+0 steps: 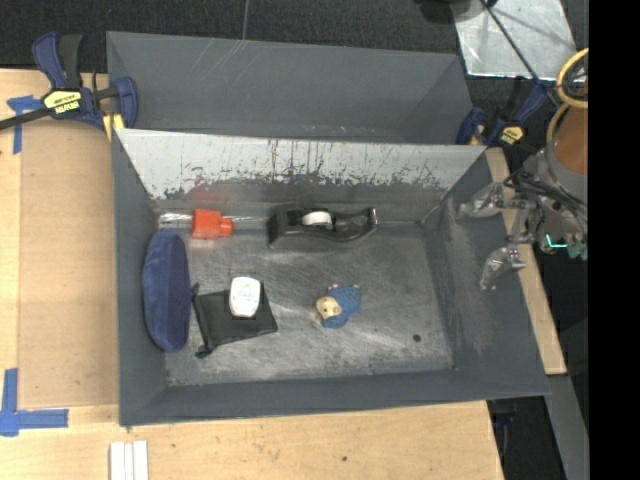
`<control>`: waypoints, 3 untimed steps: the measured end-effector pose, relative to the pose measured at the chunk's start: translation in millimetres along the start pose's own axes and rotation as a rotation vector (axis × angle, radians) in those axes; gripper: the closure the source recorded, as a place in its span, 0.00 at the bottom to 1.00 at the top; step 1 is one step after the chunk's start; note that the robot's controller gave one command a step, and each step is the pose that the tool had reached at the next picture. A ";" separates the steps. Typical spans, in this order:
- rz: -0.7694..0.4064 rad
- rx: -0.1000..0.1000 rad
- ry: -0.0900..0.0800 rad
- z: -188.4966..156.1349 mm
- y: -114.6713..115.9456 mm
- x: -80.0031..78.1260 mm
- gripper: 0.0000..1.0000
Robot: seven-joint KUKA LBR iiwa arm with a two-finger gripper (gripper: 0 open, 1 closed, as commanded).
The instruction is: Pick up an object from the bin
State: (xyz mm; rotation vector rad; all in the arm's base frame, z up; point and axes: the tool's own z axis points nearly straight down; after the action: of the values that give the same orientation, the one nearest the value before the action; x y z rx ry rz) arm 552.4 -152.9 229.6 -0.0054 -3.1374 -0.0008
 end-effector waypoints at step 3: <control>0.143 -0.003 0.000 74.5 150.8 -53.8 0.00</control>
Offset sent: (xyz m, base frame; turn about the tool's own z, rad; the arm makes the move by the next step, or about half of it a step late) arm 0.0359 0.0183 -0.1596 -0.0776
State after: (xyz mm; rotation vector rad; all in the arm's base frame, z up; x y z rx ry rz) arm 606.4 -2.3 154.9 -0.2295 -3.1293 -0.0052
